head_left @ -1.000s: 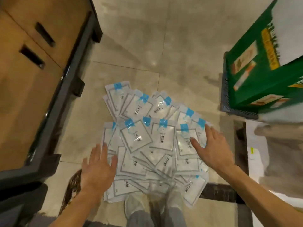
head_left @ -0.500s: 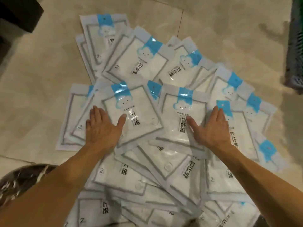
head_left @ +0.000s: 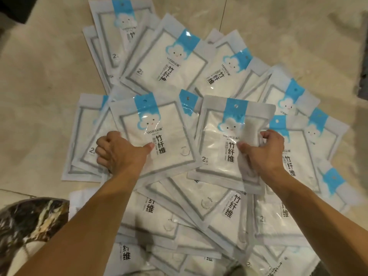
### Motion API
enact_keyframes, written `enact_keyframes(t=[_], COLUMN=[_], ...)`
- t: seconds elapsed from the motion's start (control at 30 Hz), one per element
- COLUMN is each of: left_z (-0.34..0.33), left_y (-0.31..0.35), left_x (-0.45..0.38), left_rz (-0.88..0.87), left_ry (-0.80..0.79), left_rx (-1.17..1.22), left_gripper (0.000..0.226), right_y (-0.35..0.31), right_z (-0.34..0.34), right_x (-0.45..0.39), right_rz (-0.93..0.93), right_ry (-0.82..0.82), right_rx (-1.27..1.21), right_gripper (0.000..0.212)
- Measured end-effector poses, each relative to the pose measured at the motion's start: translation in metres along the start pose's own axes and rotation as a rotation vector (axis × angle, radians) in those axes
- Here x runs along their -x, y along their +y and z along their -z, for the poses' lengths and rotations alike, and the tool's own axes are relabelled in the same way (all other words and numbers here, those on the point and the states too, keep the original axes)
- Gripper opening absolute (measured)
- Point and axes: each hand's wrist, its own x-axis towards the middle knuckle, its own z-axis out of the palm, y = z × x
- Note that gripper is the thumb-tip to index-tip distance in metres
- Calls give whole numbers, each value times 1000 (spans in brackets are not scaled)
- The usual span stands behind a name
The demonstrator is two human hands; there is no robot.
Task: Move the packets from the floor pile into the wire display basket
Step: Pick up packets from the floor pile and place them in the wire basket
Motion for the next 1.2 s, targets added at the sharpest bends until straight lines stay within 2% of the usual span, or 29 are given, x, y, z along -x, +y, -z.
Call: enact_keyframes(t=[0.03, 0.1, 0.23, 0.3, 0.4, 0.47, 0.53, 0.6, 0.7, 0.9, 1.1, 1.2], left_z=[2, 9, 23, 30, 43, 59, 83, 114, 169, 313, 503, 599], left_y=[3, 8, 11, 7, -3, -6, -8, -4, 7, 35, 61, 66], left_x=[0, -4, -12, -10, -3, 4, 13, 28, 51, 103, 167, 205], left_rz=[38, 76, 95, 49, -5, 39, 101, 94, 91, 97, 96, 62], left_ry=[4, -39, -207, -217, -201, -256, -345, -433, -487, -537, -548, -533], left_rx=[-32, -94, -106, 1, 264, 490, 664, 731, 798, 897, 1004, 1050], left_gripper=[102, 108, 83, 63, 45, 50, 66, 61, 45, 52, 51, 59], right_y=[-1, -4, -9, -14, -23, -29, -39, -54, -87, -198, -355, -430], right_z=[2, 8, 19, 26, 42, 56, 72, 92, 129, 219, 331, 387], right_x=[1, 7, 19, 23, 32, 39, 46, 56, 71, 119, 203, 252], right_rz=[-5, -13, -42, -79, -113, -127, -134, -138, -137, -67, 43, 110], right_ry=[-19, -87, -159, -192, -300, -320, -344, -381, -460, -595, -718, -781], right_rx=[-47, -172, -342, -413, -503, -551, -559, -547, -567, -559, -577, -574], right_gripper=[62, 50, 53, 53, 38, 34, 36, 39, 36, 39, 36, 38])
